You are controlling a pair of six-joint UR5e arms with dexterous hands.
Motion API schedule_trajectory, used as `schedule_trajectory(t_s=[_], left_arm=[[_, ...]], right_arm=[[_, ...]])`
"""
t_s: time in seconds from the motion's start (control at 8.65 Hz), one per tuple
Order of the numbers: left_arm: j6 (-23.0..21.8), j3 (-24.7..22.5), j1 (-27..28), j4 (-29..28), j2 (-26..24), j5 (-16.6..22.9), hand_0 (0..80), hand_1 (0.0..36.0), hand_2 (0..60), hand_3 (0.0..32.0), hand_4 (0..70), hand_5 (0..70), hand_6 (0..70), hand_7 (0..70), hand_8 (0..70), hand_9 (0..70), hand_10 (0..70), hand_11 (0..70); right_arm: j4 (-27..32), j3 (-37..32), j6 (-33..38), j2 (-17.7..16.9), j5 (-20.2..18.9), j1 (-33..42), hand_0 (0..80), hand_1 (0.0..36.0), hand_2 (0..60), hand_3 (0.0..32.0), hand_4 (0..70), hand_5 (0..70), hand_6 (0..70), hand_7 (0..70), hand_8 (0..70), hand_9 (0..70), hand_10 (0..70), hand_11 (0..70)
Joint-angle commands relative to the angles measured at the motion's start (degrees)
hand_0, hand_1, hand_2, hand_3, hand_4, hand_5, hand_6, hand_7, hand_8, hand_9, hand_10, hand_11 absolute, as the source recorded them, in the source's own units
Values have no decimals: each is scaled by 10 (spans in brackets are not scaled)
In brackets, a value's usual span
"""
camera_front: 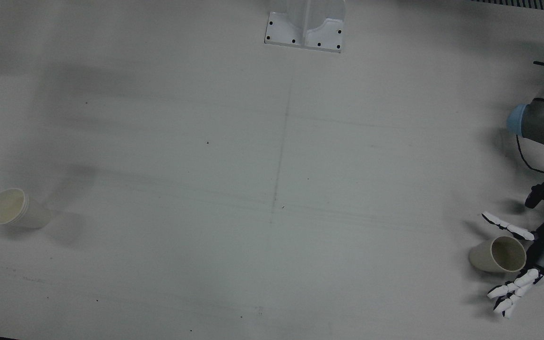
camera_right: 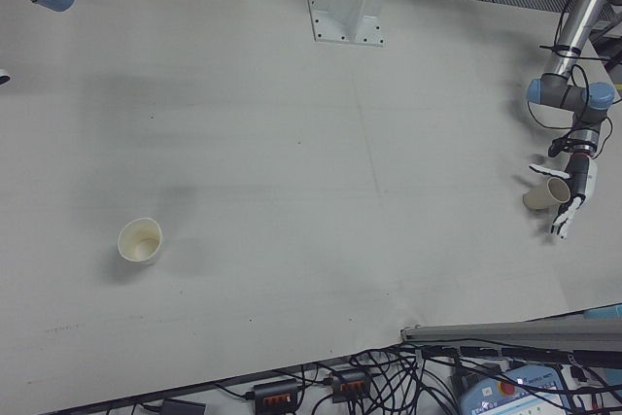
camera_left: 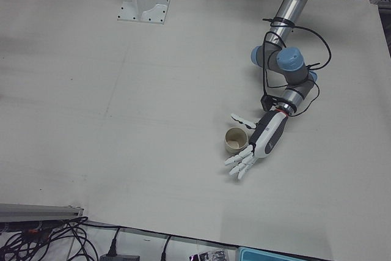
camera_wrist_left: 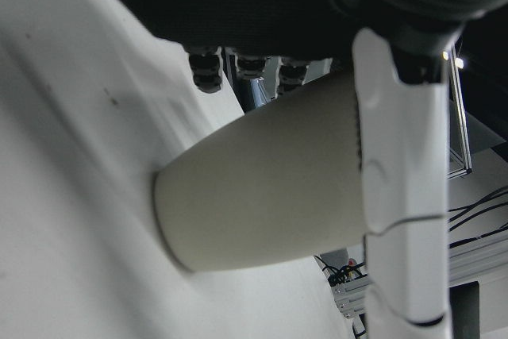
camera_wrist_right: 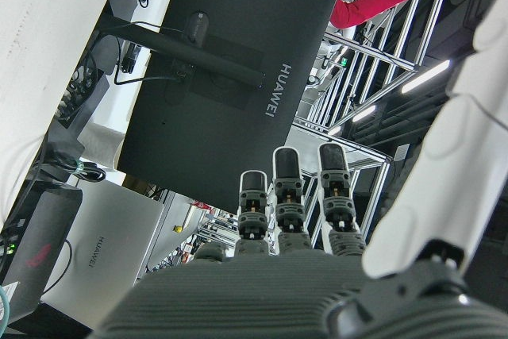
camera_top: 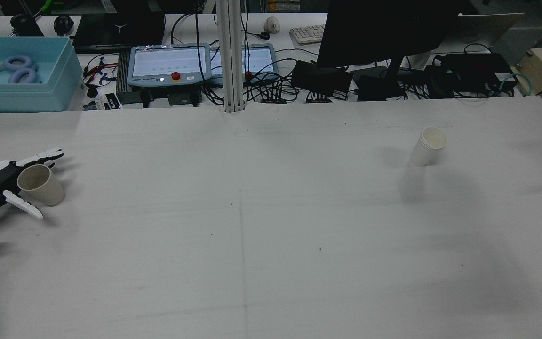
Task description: Pour water
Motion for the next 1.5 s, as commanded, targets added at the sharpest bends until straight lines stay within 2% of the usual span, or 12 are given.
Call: schedule_trajectory(t_s=[0.0, 0.12, 0.23, 0.35, 0.46, 0.58, 0.69, 0.81, 1.04, 1.16, 1.27, 1.39], left_arm=[[-1, 2, 12, 12, -13, -1, 653, 131, 0, 0, 338, 292, 52, 103, 38, 11, 53, 95], [-4, -4, 12, 22, -15, -2, 639, 122, 0, 0, 406, 579, 49, 97, 36, 6, 54, 93], [-7, -4, 12, 32, -20, -2, 640, 116, 0, 0, 480, 700, 49, 95, 36, 5, 51, 86], [-7, -5, 12, 36, -20, -2, 645, 112, 0, 0, 634, 700, 58, 104, 46, 17, 58, 93], [-7, -5, 12, 38, -24, -2, 714, 122, 0, 0, 700, 700, 67, 111, 59, 30, 66, 102], [-8, -5, 11, 39, -24, -2, 797, 183, 2, 0, 700, 700, 80, 119, 70, 38, 74, 118], [-24, -8, 11, 50, -26, -2, 675, 308, 521, 0, 700, 700, 85, 129, 75, 46, 80, 130], [-47, -23, 11, 78, -33, -1, 621, 356, 600, 0, 700, 700, 86, 137, 74, 50, 87, 141], [-62, -60, 11, 120, -37, -1, 604, 360, 600, 0, 700, 700, 89, 145, 70, 56, 102, 164], [-64, -74, 10, 136, -37, 0, 600, 360, 600, 0, 700, 700, 95, 153, 71, 58, 105, 167], [-64, -95, 9, 153, -36, 1, 606, 360, 600, 0, 700, 700, 95, 154, 70, 58, 102, 163], [-71, -109, 9, 169, -36, 1, 607, 360, 600, 0, 700, 700, 93, 153, 68, 56, 99, 160]], right_arm=[[0, -1, 0, 0, 0, 2, 501, 79, 0, 0, 250, 200, 225, 266, 172, 180, 0, 0], [0, -2, 1, 0, 0, 1, 501, 79, 0, 0, 249, 201, 223, 264, 170, 179, 0, 0], [0, -3, 1, 0, 0, 1, 500, 78, 0, 0, 251, 199, 223, 264, 171, 181, 0, 0], [0, -3, 1, 0, 1, 0, 498, 75, 0, 0, 254, 200, 224, 265, 170, 180, 0, 0], [0, -3, 1, 0, 1, 1, 498, 76, 0, 0, 254, 201, 224, 267, 170, 180, 0, 0], [0, -3, 1, 0, 1, 1, 496, 74, 0, 0, 257, 202, 224, 267, 170, 181, 0, 0], [0, -3, 1, 0, 1, 2, 497, 74, 0, 0, 257, 202, 224, 266, 169, 181, 0, 0], [0, -3, 2, 0, 1, 4, 497, 75, 0, 0, 255, 201, 221, 263, 169, 180, 0, 0], [8, -51, 17, 1, 3, 9, 495, 73, 0, 0, 246, 196, 221, 263, 174, 186, 0, 0], [24, -80, 14, 12, 1, 9, 491, 70, 0, 0, 239, 191, 219, 257, 178, 191, 0, 0], [58, -121, 12, 26, 1, 6, 492, 66, 0, 0, 254, 184, 218, 239, 193, 198, 0, 0], [88, -177, 11, 57, 1, -1, 502, 77, 0, 0, 269, 182, 223, 231, 200, 200, 0, 0]])
